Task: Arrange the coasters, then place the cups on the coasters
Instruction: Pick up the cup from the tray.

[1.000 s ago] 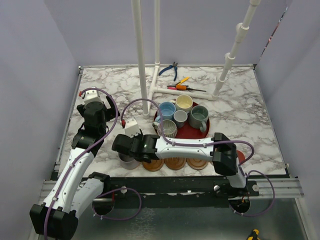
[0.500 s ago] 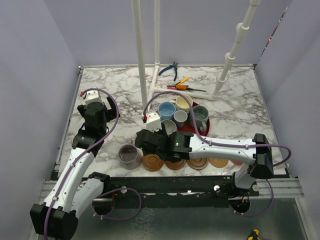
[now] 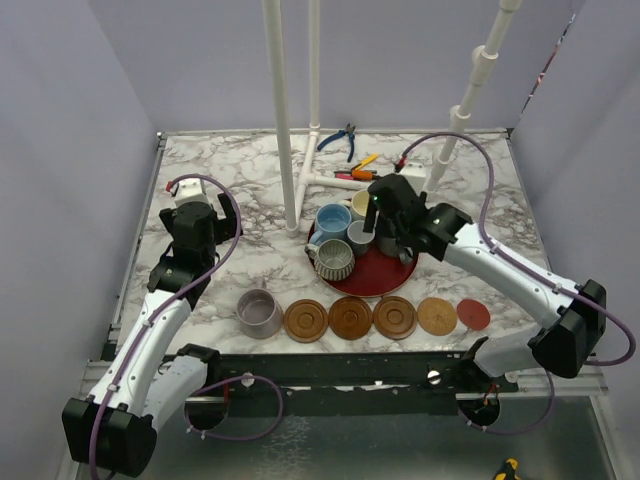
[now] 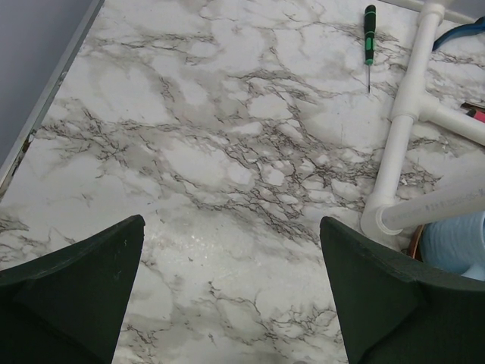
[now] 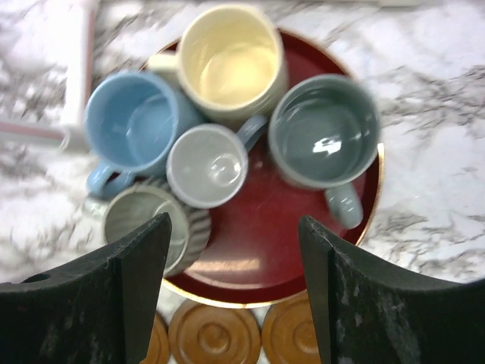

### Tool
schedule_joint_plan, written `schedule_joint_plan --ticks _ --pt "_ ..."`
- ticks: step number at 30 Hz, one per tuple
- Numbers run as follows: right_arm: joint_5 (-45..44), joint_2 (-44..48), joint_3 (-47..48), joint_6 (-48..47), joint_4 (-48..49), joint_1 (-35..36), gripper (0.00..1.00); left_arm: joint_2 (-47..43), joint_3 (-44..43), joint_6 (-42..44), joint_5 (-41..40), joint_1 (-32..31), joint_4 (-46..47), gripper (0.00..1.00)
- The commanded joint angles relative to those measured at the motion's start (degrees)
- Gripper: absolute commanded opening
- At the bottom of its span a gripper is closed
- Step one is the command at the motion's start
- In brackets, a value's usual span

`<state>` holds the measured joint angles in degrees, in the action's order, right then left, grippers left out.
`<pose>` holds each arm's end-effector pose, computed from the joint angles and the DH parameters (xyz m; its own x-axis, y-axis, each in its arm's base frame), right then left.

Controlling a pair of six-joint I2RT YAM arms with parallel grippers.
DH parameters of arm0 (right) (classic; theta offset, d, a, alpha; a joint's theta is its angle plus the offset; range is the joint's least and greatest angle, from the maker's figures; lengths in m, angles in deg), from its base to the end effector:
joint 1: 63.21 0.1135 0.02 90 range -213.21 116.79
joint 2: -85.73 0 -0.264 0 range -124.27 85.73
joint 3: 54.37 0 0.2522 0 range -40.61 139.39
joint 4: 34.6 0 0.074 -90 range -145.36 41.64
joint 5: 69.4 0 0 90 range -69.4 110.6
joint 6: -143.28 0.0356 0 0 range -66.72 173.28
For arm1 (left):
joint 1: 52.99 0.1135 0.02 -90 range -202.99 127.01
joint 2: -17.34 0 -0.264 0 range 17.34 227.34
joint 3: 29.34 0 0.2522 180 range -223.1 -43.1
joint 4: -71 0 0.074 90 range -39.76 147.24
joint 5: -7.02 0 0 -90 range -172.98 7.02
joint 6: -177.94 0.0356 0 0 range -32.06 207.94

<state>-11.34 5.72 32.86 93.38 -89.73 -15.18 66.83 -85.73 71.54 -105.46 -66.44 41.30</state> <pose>0.2108 0.2062 0.3279 -0.6333 0.1133 -0.7656 0.0184 0.9912 0.1315 0.1952 -0.0327 0.3031 -0.3254 -0.1904 -0.9262 -0.2291 0.9662 -0.1181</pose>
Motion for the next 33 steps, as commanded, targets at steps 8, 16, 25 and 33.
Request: schedule_joint_plan --ticks 8,16,25,33 --pt "13.28 -8.34 2.93 -8.57 5.30 -17.85 0.67 0.33 0.19 1.17 2.91 0.40 0.39 0.99" --pt "8.51 -15.99 6.01 -9.56 3.52 -18.15 0.58 0.21 0.12 1.28 3.48 0.39 0.13 0.99" --pt "10.08 -18.67 4.42 -11.18 5.20 -18.10 0.49 0.87 -0.16 1.47 3.75 0.40 0.04 0.99" --pt "10.74 -21.14 4.19 -12.90 6.49 -18.15 0.48 1.22 -0.27 1.62 3.58 0.39 -0.05 0.99"
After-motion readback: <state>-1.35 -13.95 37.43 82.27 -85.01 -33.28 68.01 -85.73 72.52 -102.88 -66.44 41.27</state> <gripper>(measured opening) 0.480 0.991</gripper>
